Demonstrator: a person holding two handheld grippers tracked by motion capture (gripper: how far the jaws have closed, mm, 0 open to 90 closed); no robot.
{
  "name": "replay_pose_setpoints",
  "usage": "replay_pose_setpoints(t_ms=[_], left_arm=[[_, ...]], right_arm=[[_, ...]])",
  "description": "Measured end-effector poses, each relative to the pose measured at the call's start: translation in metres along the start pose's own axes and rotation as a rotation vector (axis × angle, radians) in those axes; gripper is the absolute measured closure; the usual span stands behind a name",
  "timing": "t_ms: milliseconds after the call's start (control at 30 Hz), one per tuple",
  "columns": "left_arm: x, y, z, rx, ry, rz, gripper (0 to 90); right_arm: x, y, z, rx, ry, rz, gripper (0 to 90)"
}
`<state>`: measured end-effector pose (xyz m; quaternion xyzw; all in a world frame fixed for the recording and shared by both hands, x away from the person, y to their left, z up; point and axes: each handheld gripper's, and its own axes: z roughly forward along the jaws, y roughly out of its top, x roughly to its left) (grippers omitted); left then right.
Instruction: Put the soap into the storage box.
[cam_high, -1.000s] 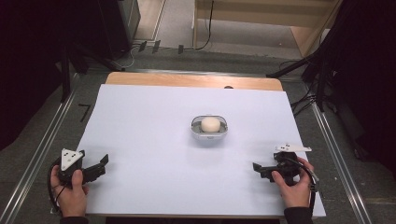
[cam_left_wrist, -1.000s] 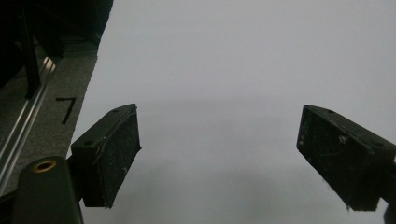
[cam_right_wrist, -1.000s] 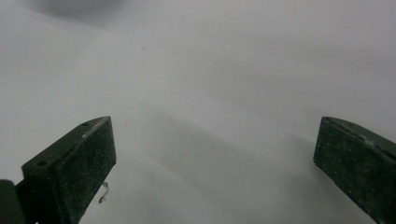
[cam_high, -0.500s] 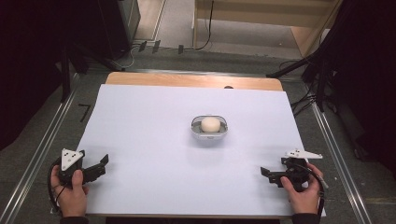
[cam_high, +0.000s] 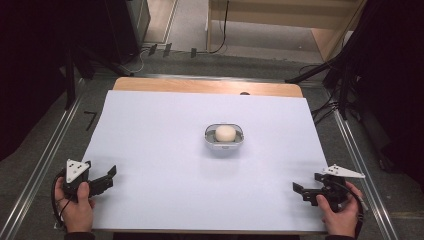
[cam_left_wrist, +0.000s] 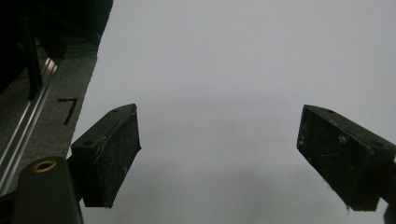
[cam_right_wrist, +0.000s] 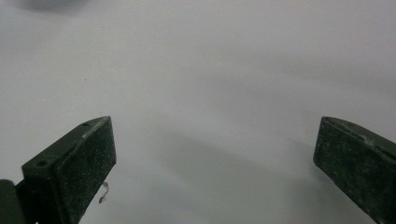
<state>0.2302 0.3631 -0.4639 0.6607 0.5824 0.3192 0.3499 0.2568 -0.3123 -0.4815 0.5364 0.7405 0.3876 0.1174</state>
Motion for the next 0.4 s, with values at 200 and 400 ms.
replay_pose_setpoints(t_ms=[200, 400], left_arm=[[0.000, 0.000, 0.000, 0.003, 0.004, 0.003, 14.3], [0.000, 0.000, 0.000, 0.004, 0.000, -0.001, 14.3]], right_arm=[[-0.015, -0.008, -0.012, -0.064, 0.021, 0.032, 0.0], [-0.012, -0.008, -0.009, -0.058, 0.006, 0.012, 0.0]])
